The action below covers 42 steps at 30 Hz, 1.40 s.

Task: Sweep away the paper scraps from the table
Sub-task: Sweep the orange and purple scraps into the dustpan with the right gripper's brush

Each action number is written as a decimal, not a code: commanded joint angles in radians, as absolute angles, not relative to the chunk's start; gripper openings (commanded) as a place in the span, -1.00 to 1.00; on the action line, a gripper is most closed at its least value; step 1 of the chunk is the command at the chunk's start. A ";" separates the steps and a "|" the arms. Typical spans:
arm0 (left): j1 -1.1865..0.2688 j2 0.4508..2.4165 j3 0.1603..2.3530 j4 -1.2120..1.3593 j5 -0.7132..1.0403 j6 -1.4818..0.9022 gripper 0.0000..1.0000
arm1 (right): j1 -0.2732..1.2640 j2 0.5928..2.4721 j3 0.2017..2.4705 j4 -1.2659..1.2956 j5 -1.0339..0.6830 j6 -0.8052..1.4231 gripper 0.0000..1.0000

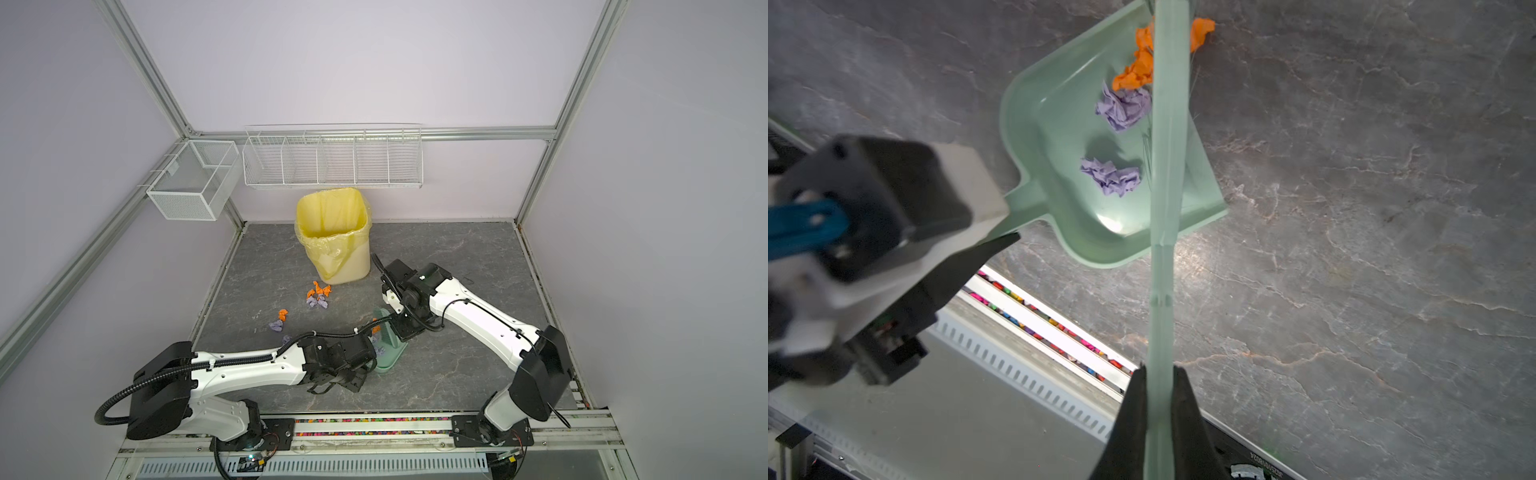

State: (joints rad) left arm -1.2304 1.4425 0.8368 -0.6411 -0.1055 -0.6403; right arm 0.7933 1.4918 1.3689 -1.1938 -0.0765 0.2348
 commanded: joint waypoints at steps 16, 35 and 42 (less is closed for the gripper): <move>-1.218 1.426 0.821 -0.634 -0.081 -0.669 -1.00 | 0.686 1.530 1.475 -1.120 0.036 0.264 -0.87; -1.170 1.441 0.787 -0.575 -0.077 -0.658 -1.00 | 0.830 1.658 1.447 -1.074 -0.016 0.308 -0.86; -1.167 1.472 0.804 -0.583 -0.095 -0.649 -1.00 | 0.870 1.446 1.305 -1.033 0.005 0.408 -0.86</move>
